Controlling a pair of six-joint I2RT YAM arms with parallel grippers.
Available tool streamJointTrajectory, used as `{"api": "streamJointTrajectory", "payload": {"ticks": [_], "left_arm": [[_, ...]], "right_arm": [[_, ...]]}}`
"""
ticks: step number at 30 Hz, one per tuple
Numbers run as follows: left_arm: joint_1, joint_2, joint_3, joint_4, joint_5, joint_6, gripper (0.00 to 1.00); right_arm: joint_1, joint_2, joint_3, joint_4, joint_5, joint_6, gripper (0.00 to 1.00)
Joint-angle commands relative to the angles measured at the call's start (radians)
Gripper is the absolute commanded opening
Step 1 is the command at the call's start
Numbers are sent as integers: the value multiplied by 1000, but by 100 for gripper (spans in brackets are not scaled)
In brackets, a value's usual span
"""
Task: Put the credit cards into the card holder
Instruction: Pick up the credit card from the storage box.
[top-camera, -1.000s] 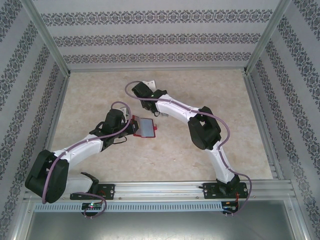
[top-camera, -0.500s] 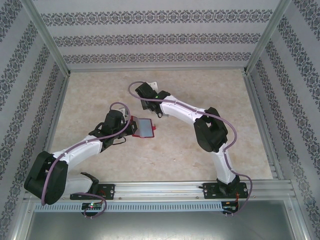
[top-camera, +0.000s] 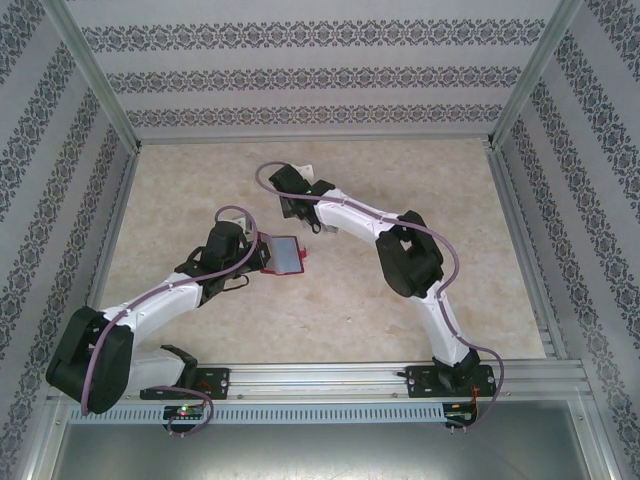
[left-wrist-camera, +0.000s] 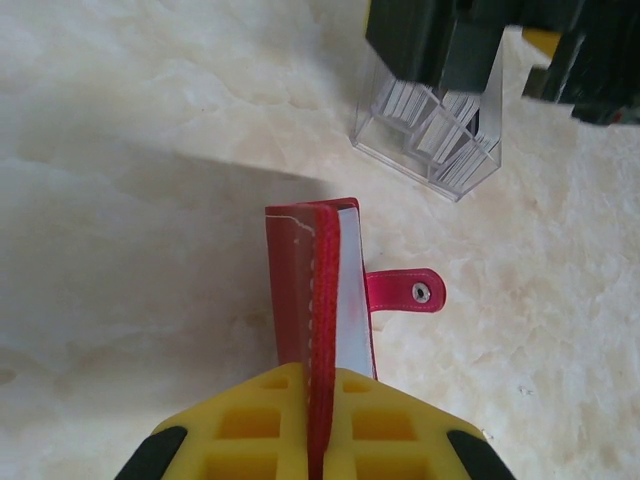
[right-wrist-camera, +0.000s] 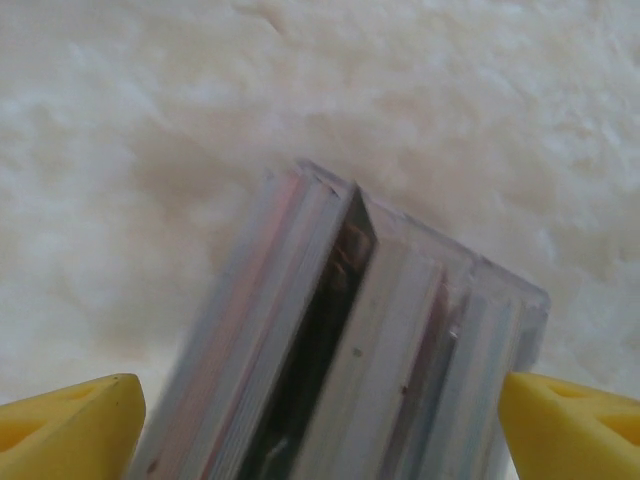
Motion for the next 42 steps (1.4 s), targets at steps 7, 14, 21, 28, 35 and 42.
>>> {"api": "streamJointTrajectory", "payload": {"ticks": [7, 14, 21, 28, 35, 42], "left_arm": [[13, -21, -22, 40, 9, -6, 0], [13, -22, -25, 46, 11, -8, 0], [14, 15, -17, 58, 37, -18, 0], [13, 20, -18, 58, 31, -13, 0], [15, 24, -17, 61, 37, -15, 0], [15, 41, -13, 65, 44, -17, 0]], "right_arm": [[-45, -169, -180, -24, 50, -3, 91], [-48, -238, -219, -3, 6, -64, 90], [-65, -157, -131, -3, -92, -133, 91], [-73, -96, -77, -62, -5, -107, 89], [-94, -140, -141, -94, 90, -74, 87], [-92, -171, -150, -83, 114, -102, 81]]}}
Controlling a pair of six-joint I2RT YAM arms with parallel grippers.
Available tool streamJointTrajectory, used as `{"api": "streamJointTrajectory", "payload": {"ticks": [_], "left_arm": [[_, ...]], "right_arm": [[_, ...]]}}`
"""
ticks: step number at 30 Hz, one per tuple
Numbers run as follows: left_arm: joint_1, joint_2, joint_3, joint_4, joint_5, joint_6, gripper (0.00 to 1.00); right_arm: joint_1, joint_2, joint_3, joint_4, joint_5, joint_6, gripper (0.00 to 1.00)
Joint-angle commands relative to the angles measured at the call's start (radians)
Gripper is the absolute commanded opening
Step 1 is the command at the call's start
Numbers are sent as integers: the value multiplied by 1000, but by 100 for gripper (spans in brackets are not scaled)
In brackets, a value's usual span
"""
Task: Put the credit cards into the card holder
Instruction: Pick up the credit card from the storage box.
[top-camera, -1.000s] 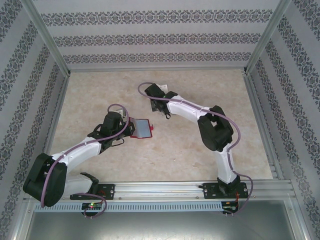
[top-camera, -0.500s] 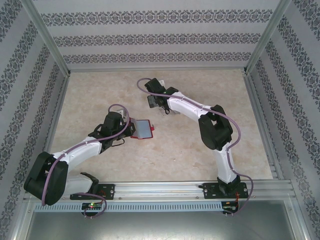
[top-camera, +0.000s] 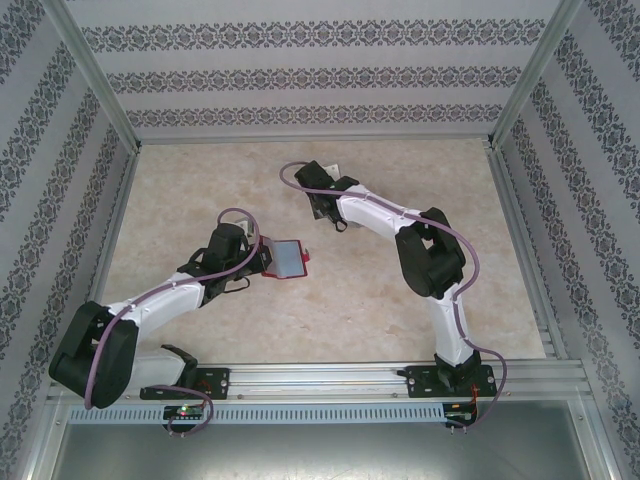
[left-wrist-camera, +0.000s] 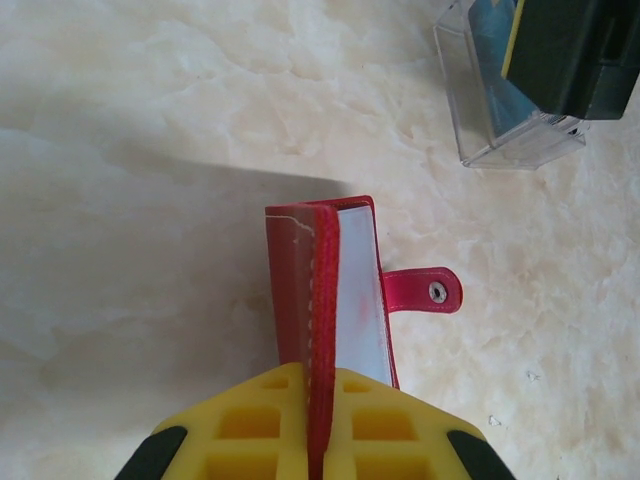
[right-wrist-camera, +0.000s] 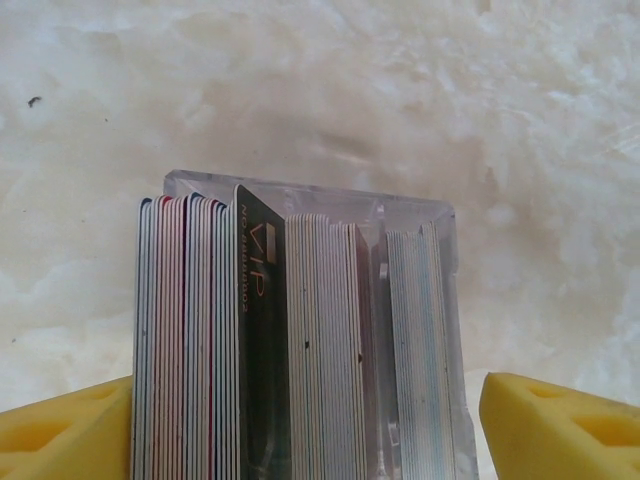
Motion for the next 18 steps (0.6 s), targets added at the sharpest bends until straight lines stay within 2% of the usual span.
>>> {"api": "streamJointTrajectory", "payload": {"ticks": [1, 18], "left_arm": [[15, 8, -2, 41, 8, -17, 0], [16, 29, 14, 25, 19, -17, 0]], "right_arm": [[-6, -49, 4, -37, 79, -9, 81], [0, -83, -15, -31, 108, -96, 62]]}}
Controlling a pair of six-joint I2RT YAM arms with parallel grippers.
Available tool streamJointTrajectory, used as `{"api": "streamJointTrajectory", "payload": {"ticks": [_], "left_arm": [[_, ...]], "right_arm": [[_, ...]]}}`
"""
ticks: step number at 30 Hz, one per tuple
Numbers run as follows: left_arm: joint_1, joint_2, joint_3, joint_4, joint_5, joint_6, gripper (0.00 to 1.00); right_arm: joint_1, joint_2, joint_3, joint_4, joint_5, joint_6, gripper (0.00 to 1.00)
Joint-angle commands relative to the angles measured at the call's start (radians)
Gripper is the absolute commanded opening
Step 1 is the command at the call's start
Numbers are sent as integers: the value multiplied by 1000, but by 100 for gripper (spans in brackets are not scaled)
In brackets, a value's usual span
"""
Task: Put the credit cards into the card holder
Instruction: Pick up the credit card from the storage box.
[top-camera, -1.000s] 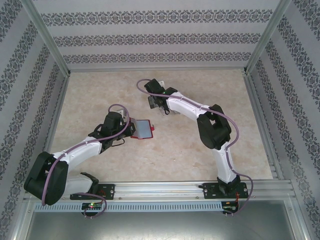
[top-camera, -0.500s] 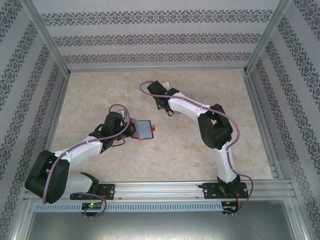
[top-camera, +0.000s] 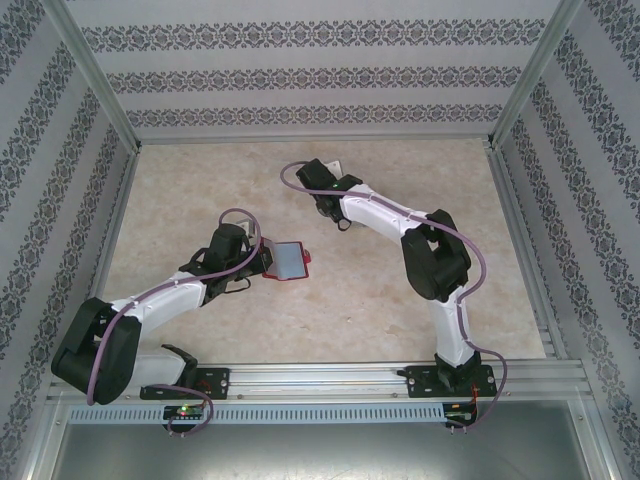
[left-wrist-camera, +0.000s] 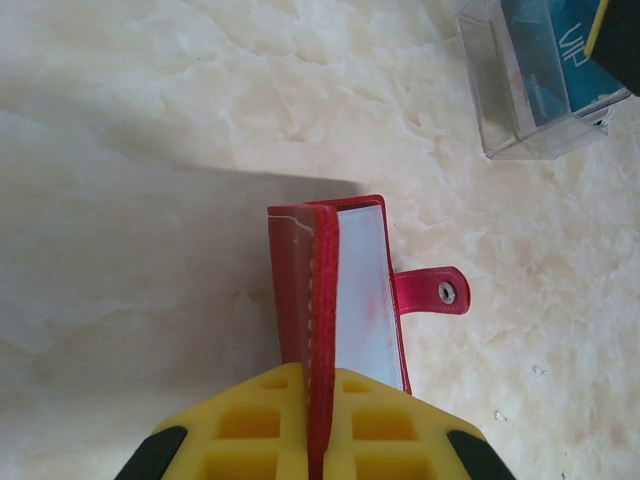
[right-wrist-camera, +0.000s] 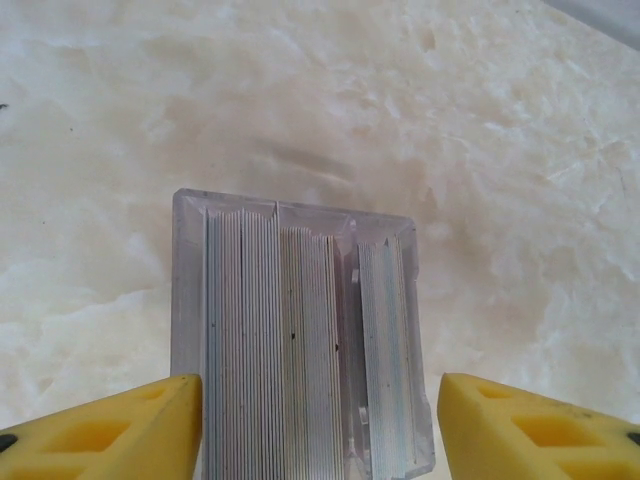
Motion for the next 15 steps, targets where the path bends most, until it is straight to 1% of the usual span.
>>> {"api": "streamJointTrajectory", "payload": {"ticks": [1, 4, 6, 8, 9, 12, 15], "left_arm": [[15, 11, 16, 22, 18, -13, 0], [16, 5, 9, 39, 28, -18, 0], [16, 8, 13, 24, 13, -14, 0], [16, 9, 16, 24, 22, -13, 0], [15, 6, 15, 30, 28, -16, 0], [15, 12, 8, 38, 20, -17, 0], [14, 23, 18, 28, 30, -17, 0]], "right_arm": [[-2, -32, 3, -18, 46, -32, 62], [-4, -12, 24, -52, 59, -27, 63], [-3, -12, 11, -49, 71, -29, 63], [-3, -14, 7, -41, 70, -38, 62], [-2, -15, 9, -43, 68, -41, 59], [4, -28, 3, -44, 66, -53, 45], [3, -36, -5, -23, 33, -63, 34]]}}
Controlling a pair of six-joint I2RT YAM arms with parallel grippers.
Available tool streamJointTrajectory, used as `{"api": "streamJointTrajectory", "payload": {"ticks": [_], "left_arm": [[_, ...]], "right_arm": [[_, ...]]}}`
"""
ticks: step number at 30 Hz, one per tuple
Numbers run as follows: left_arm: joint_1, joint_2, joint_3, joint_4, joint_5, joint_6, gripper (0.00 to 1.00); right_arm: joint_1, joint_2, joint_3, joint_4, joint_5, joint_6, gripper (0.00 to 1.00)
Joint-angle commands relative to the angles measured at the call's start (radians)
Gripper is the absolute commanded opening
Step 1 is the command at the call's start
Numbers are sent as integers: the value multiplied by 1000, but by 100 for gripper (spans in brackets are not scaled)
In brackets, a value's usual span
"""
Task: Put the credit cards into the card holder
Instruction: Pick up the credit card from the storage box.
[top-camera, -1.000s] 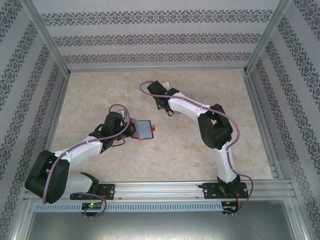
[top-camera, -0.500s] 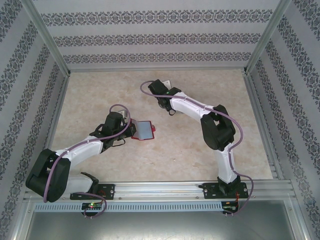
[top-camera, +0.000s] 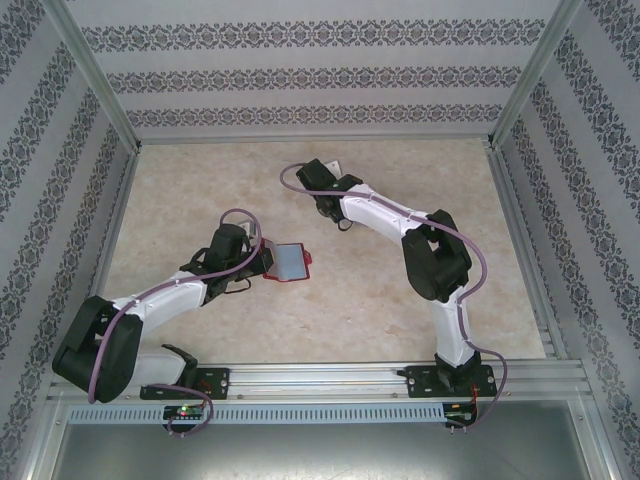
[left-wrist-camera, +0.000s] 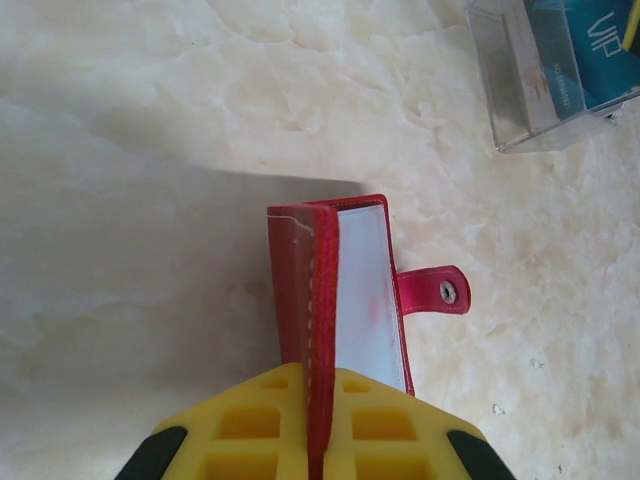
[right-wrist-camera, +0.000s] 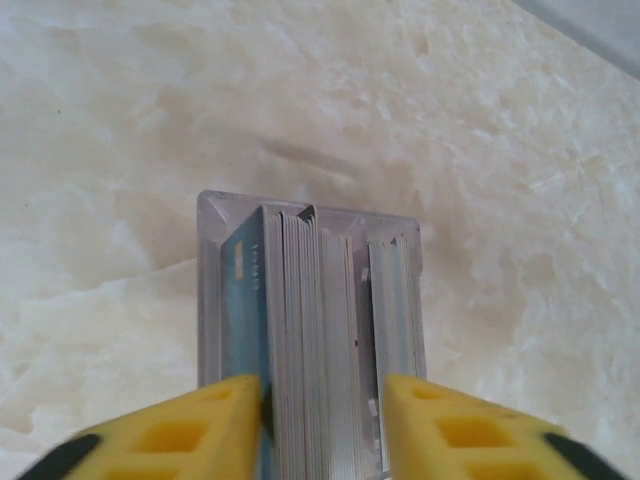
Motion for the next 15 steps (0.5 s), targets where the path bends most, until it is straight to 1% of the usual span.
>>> {"api": "streamJointTrajectory", "payload": {"ticks": [1, 3, 6, 8, 12, 13, 15], "left_arm": [[15, 12, 18, 35, 20, -16, 0], [15, 10, 13, 41, 14, -16, 0], [15, 15, 22, 21, 3, -8, 0], [15, 13, 19, 30, 18, -13, 0], [15, 18, 21, 26, 10, -6, 0], [14, 24, 28, 21, 17, 0, 0], [16, 44, 49, 23, 68, 18, 0]], "right_arm": [[1, -32, 2, -14, 7, -15, 30], [3, -28, 10, -29, 4, -14, 23], [4, -34, 1, -22, -10, -12, 19], [4, -36, 5, -26, -16, -13, 12], [11, -63, -4, -31, -32, -9, 6], [10, -75, -7, -27, -51, -8, 3], [9, -100, -10, -25, -104, 5, 2]]}}
